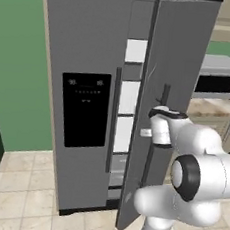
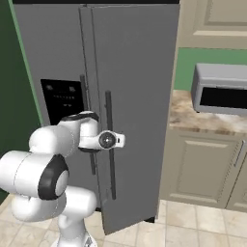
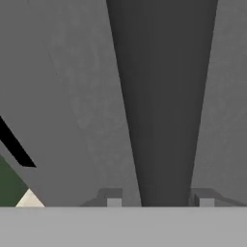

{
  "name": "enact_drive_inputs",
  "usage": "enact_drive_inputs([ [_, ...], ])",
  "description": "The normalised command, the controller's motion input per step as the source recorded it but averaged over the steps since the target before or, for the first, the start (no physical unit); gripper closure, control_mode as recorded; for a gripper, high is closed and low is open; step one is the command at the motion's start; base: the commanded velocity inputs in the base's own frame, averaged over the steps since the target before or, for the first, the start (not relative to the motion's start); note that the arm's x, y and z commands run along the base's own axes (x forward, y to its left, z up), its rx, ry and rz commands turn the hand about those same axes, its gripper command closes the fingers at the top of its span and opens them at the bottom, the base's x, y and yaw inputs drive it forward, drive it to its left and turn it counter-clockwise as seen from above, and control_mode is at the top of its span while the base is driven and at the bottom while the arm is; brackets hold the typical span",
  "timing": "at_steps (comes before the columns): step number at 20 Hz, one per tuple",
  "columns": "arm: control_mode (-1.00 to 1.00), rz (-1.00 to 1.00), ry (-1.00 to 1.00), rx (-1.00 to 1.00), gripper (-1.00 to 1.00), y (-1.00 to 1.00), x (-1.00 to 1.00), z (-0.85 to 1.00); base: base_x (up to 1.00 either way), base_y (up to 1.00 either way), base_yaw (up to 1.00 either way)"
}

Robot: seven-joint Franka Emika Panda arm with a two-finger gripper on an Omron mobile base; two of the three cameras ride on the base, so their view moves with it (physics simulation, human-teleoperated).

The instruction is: There is a bowl on the dining counter. Grab a lemon wedge from the fridge and place it in the bowl. Then get the liquor bottle and glass cup from the cabinet and place them next to the bowl.

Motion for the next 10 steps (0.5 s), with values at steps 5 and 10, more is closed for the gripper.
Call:
enact_drive_inputs([
  [5,-1.0,-0.04,0.0,0.15,1.0,-0.27,-0.97,0.04,0.0,0.0,0.0],
  [10,-1.0,-0.01,0.04,0.02,-1.0,-0.05,-0.15,-0.07,0.0,0.0,0.0],
])
